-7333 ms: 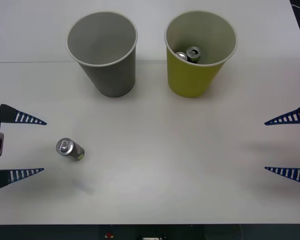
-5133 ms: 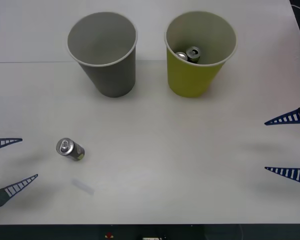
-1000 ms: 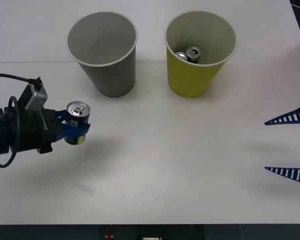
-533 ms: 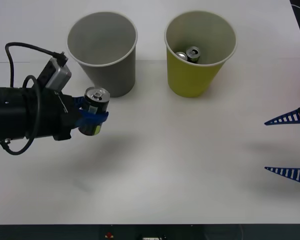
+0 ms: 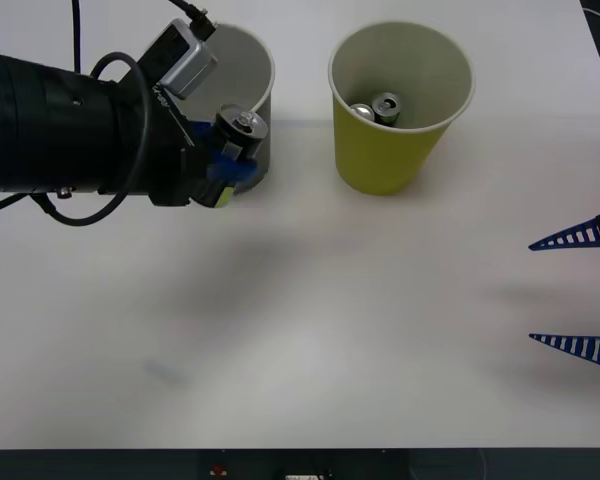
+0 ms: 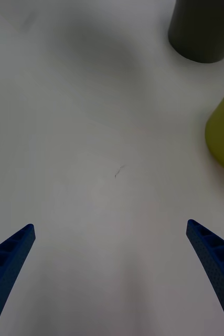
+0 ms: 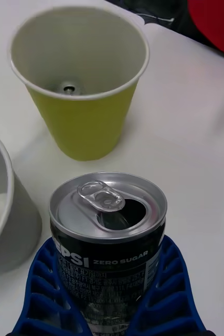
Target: Put the can into the green bin and the plastic bottle into the gray bin
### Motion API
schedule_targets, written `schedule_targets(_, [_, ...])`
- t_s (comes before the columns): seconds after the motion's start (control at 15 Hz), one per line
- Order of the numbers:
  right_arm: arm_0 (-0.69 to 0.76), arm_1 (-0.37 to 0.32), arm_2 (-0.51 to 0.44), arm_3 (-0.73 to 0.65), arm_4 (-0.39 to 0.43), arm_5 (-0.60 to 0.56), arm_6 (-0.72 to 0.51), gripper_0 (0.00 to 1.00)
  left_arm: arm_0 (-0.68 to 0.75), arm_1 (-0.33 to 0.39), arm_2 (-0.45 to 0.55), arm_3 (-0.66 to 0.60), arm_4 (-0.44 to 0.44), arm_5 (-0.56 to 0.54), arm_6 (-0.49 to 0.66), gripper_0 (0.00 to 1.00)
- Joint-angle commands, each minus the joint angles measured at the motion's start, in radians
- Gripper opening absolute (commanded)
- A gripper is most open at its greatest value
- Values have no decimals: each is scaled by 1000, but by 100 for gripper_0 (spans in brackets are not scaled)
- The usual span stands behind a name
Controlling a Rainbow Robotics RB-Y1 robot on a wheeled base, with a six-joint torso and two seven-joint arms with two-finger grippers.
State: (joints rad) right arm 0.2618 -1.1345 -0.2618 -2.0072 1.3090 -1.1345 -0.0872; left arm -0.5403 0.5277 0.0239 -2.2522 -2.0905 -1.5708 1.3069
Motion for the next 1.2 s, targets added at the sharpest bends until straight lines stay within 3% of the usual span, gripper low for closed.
schedule_targets(0.07, [0,0,0,0,0,0,0,100,-148,-8,-59,121,-8,0,-1,0])
schedule_targets(0.2, [0,0,0,0,0,0,0,100,-273,-28,-102,243,-19,0,0,0])
schedule_targets(0.33, [0,0,0,0,0,0,0,100,-391,-63,-151,342,-92,0,0,0])
schedule_targets(0.73, [0,0,0,0,0,0,0,100,-662,-226,-185,686,-250,0,-18,0])
schedule_targets(1.0, [0,0,0,0,0,0,0,100,-751,-322,-185,888,-304,87,-52,0])
schedule_targets(1.2, [0,0,0,0,0,0,0,100,-759,-365,-223,928,-378,176,-51,0])
